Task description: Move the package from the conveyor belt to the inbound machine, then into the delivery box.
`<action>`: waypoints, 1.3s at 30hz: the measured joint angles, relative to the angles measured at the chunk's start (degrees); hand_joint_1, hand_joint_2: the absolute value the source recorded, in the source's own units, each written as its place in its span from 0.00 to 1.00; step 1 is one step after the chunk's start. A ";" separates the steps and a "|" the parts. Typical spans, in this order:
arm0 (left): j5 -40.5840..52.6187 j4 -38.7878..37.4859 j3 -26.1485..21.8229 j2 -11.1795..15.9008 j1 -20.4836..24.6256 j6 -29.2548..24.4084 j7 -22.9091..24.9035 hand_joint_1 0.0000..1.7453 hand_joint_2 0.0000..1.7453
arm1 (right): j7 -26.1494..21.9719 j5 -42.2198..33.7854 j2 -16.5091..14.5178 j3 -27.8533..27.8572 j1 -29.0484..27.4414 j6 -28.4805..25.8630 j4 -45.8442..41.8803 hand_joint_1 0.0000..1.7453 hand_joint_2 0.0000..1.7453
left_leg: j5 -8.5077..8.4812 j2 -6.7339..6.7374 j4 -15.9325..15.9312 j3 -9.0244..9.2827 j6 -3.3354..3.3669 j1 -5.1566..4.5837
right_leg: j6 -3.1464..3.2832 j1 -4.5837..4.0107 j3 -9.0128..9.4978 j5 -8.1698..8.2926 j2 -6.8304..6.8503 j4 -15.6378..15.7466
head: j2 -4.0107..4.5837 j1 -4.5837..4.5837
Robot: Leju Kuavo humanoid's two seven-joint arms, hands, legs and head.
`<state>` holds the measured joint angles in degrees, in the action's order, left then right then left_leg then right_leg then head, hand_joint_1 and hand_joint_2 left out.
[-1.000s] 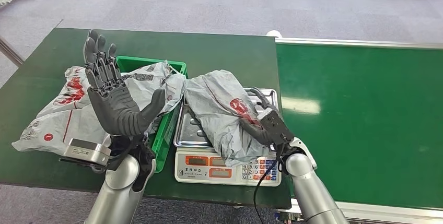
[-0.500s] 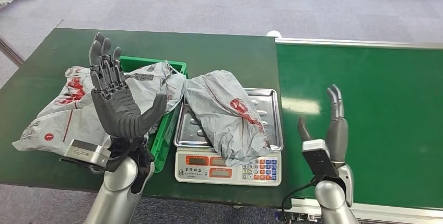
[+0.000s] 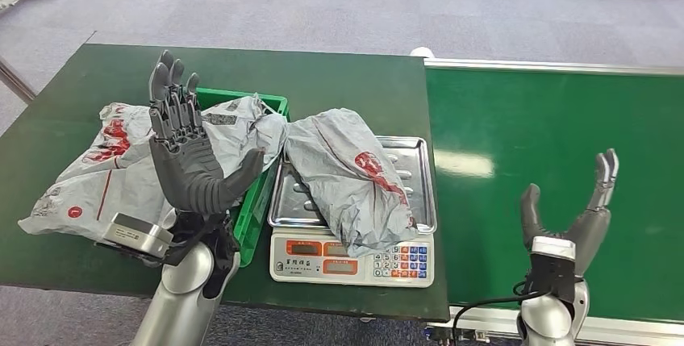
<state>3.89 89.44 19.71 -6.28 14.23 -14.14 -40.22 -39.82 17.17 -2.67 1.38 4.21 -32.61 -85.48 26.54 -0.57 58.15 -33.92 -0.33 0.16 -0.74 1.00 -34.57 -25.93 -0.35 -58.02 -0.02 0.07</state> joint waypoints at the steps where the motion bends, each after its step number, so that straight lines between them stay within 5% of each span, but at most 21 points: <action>1: -0.06 -0.30 -0.01 -0.13 0.06 0.39 0.00 0.00 1.00 | 0.00 -1.05 0.00 0.85 0.29 -1.64 0.86 0.00 1.00 | 0.00 0.00 0.00 0.00 0.00 0.00 | 0.00 0.00 0.00 0.00 0.00 0.00 | 0.00 0.00; 5: 0.51 -2.10 -0.02 -0.65 0.38 2.07 0.00 0.00 1.00 | -0.03 -2.91 0.02 3.58 1.99 -6.91 5.77 0.00 1.00 | 0.00 0.00 0.01 0.01 0.00 -0.01 | -0.01 0.01 0.01 0.01 0.00 0.00 | 0.00 -0.01; 18: 8.86 -19.41 0.70 -4.00 5.32 11.96 0.53 0.00 1.00 | -0.22 -7.76 0.64 2.28 6.27 -6.63 18.49 0.00 1.00 | -0.01 -0.01 0.01 0.01 0.00 -0.01 | -0.01 0.01 0.02 0.01 0.00 0.00 | 0.00 -0.01; 39: 28.43 -45.01 1.37 -7.01 13.55 16.53 15.39 0.00 1.00 | -0.33 -6.02 0.74 -1.44 7.87 -4.03 25.71 0.00 1.00 | -0.01 -0.02 0.01 0.00 0.00 -0.01 | -0.01 0.01 0.01 0.01 0.00 0.00 | 0.00 0.00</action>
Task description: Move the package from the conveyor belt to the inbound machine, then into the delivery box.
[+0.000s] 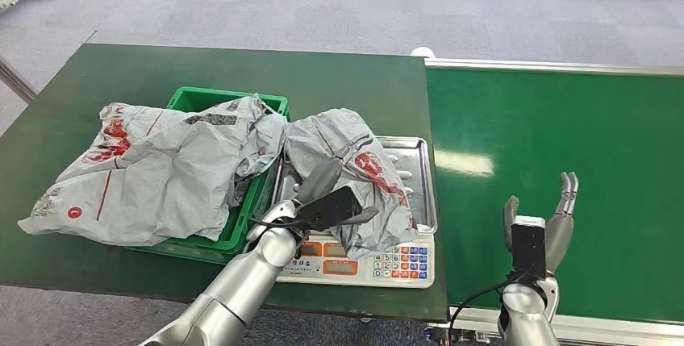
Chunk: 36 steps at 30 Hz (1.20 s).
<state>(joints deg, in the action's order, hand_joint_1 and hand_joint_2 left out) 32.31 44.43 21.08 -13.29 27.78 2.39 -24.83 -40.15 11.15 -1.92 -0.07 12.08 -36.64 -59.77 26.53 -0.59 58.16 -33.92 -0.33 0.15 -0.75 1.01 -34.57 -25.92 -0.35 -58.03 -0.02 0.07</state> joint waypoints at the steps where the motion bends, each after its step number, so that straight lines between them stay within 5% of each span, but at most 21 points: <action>1: 0.43 -0.87 0.13 -0.08 0.27 0.27 0.52 0.00 1.00 | 0.00 0.00 0.00 0.00 0.02 0.02 0.16 0.00 1.00 | 0.00 0.00 0.00 0.00 0.00 0.00 | 0.00 0.00 0.00 0.00 0.00 0.00 | 0.00 0.01; 8: 3.70 -6.20 1.09 -0.73 1.90 3.32 4.41 0.05 1.00 | 0.00 0.02 0.00 0.00 0.05 0.14 0.97 0.00 1.00 | 0.00 -0.01 0.00 0.00 0.00 0.00 | 0.00 0.00 0.00 0.00 0.01 0.00 | 0.00 0.00; 12: 4.50 -8.18 1.44 -1.02 2.65 4.19 5.03 0.96 1.00 | 0.00 0.02 0.00 0.00 0.04 0.23 1.31 0.00 1.00 | 0.00 -0.02 0.00 0.00 0.00 0.00 | 0.00 0.00 0.02 0.00 0.01 0.00 | 0.00 0.00; 13: 4.53 -8.33 1.49 -1.03 2.71 4.30 5.04 1.00 1.00 | 0.00 0.02 0.00 0.00 0.04 0.26 1.34 0.00 1.00 | 0.00 -0.02 0.00 0.00 0.00 0.00 | 0.00 0.00 0.02 0.00 0.01 0.00 | 0.00 0.00; 28: 5.27 -11.56 1.74 -1.31 4.45 5.00 3.80 1.00 1.00 | 0.00 0.40 0.00 0.08 -0.16 0.57 2.12 0.00 1.00 | 0.00 -0.06 0.00 0.03 0.00 0.00 | 0.00 0.00 0.07 0.00 0.04 0.00 | 0.00 -0.01; 36: 1.92 -7.77 1.19 -1.27 2.58 2.24 -3.63 1.00 1.00 | 0.00 0.85 0.00 0.39 -0.74 0.99 2.09 0.00 1.00 | 0.00 -0.06 0.00 0.00 0.00 0.00 | 0.00 0.00 0.04 0.00 0.04 0.00 | 0.00 -0.01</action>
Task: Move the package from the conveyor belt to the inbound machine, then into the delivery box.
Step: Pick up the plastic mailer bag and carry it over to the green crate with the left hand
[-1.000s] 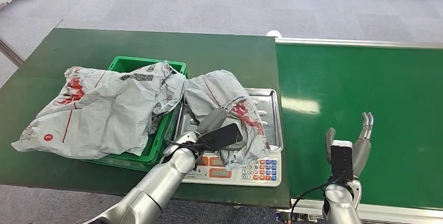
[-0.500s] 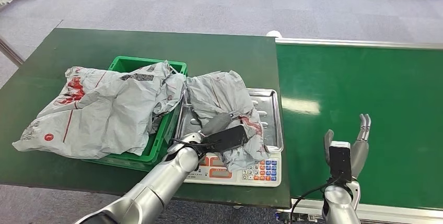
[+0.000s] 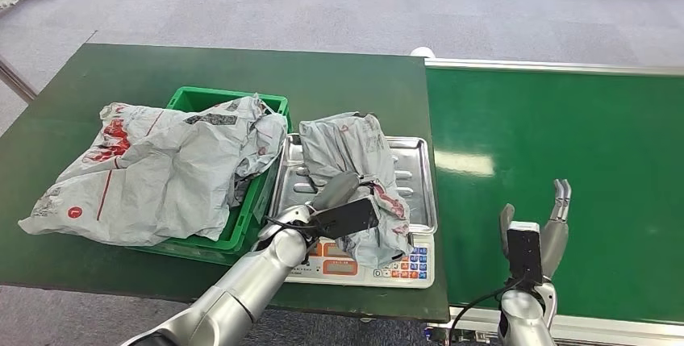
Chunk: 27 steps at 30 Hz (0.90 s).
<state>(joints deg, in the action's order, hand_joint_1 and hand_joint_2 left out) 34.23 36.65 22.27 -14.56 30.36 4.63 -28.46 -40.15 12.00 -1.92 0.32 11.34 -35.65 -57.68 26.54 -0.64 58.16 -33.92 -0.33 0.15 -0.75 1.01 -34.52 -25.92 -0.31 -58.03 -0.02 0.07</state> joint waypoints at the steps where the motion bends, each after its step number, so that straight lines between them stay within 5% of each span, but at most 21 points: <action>1: -0.35 1.18 -0.20 0.03 -0.53 -0.89 -1.84 1.00 1.00 | -0.01 0.04 0.00 0.01 -0.05 0.03 -0.02 0.00 1.00 | 0.00 0.00 0.00 -0.01 0.00 0.00 | 0.00 0.00 -0.01 0.00 0.00 0.00 | 0.00 0.00; 8: -2.56 9.92 -1.16 0.45 -3.50 -5.78 -9.01 1.00 1.00 | -0.02 0.16 0.00 0.01 -0.10 0.07 -0.02 0.00 1.00 | 0.00 -0.01 0.00 -0.02 0.00 0.00 | 0.00 0.00 -0.02 0.00 0.01 0.00 | 0.00 0.01; 11: -10.30 16.87 -0.11 1.54 -5.99 -10.22 -11.18 1.00 1.00 | -0.02 -0.17 0.01 -0.02 -0.09 -0.22 0.07 0.00 1.00 | 0.00 0.02 0.00 -0.02 0.00 0.00 | 0.00 -0.01 -0.04 0.00 0.00 0.00 | 0.00 0.01; 18: -19.13 31.06 5.19 5.17 -9.00 -18.97 -11.83 1.00 1.00 | -0.02 -1.64 0.16 -0.34 0.00 -1.34 0.32 0.00 1.00 | 0.00 -0.07 -0.01 -0.06 0.00 0.01 | -0.01 -0.01 -0.04 -0.02 0.07 -0.01 | 0.00 0.00; 27: -27.30 47.05 5.60 7.81 -12.10 -26.70 -11.82 1.00 1.00 | -0.07 -3.15 0.67 -1.39 0.01 -2.22 0.30 0.00 1.00 | 0.00 -0.02 0.00 -0.05 0.00 0.01 | -0.01 -0.01 -0.04 -0.02 0.03 -0.01 | 0.00 0.01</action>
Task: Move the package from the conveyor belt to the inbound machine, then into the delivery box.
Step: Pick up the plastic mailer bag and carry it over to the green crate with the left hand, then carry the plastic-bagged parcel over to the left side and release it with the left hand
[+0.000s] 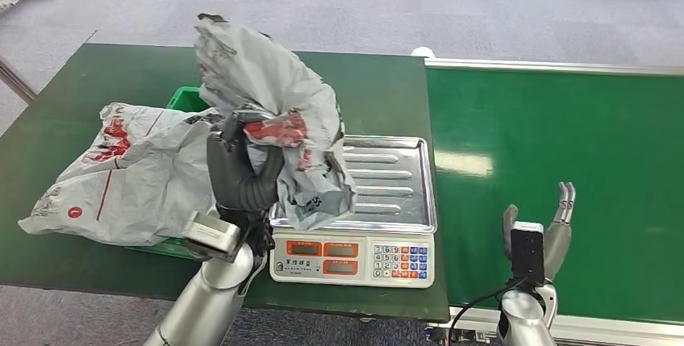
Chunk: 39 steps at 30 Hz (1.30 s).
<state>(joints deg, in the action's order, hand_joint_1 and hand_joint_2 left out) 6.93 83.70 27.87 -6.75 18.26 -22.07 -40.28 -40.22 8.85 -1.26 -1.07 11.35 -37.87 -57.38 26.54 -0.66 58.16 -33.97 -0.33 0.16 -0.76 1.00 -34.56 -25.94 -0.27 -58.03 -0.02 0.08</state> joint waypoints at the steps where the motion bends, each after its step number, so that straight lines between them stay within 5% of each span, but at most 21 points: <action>1: -2.07 2.22 -0.32 0.09 -0.61 0.53 0.00 1.00 1.00 | 0.00 -0.11 0.05 -0.06 -0.02 -0.04 -0.01 0.00 1.00 | 0.00 0.00 0.00 0.00 0.00 0.00 | 0.00 0.00 0.00 0.00 0.00 0.00 | 0.00 0.00; 9: -4.50 11.83 -2.69 0.16 -3.17 1.33 0.02 1.00 1.00 | 0.00 -0.43 0.25 -0.27 -0.04 -0.21 -0.02 0.00 1.00 | 0.00 -0.03 0.00 -0.01 0.00 0.00 | 0.00 0.01 0.00 -0.01 0.02 0.00 | 0.00 -0.01; 13: 0.63 11.63 -3.38 0.85 -3.28 -9.62 0.04 1.00 1.00 | 0.00 -0.44 0.26 -0.33 -0.12 -0.77 -0.16 0.00 1.00 | 0.00 -0.02 0.00 0.01 0.00 0.00 | -0.01 0.01 0.01 -0.01 0.02 0.00 | 0.00 0.00; 16: 4.77 6.03 -4.98 1.33 -2.53 -16.29 0.61 1.00 1.00 | 0.00 -0.12 0.30 -0.33 -0.33 -1.18 -0.50 0.00 1.00 | 0.00 -0.03 0.00 0.06 0.01 0.00 | -0.01 0.00 0.03 -0.01 0.03 0.00 | 0.00 -0.01; 25: 16.90 -18.60 -16.07 0.12 1.83 -17.43 7.50 1.00 1.00 | 0.00 0.67 0.54 -0.33 -0.77 -1.32 -0.63 0.00 1.00 | -0.04 0.13 0.00 0.08 -0.03 0.00 | 0.01 0.00 0.01 0.06 -0.10 0.00 | 0.00 -0.01; 37: 26.67 -29.11 -28.93 -3.07 3.78 -17.91 8.47 0.99 1.00 | 0.00 1.09 0.51 -0.60 -0.67 -2.00 -0.58 0.00 1.00 | -0.01 0.11 0.00 0.06 -0.01 0.00 | 0.00 0.00 0.01 0.03 -0.09 0.00 | 0.00 -0.01; 39: 28.87 -29.76 -29.83 -3.42 4.09 -17.92 9.16 0.54 1.00 | 0.00 1.11 0.51 -0.60 -0.65 -2.00 -0.57 0.00 1.00 | -0.01 0.10 0.00 0.06 -0.01 0.00 | 0.00 0.01 0.03 0.03 -0.07 0.00 | 0.00 -0.01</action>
<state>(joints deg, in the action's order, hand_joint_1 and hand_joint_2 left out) 35.80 53.95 -1.95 -10.17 22.35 -39.99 -31.12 -40.22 9.97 -0.74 -1.67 10.69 -39.87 -57.95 26.52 -0.57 58.16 -33.91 -0.34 0.16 -0.76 1.00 -34.53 -25.91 -0.35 -58.03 -0.02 0.07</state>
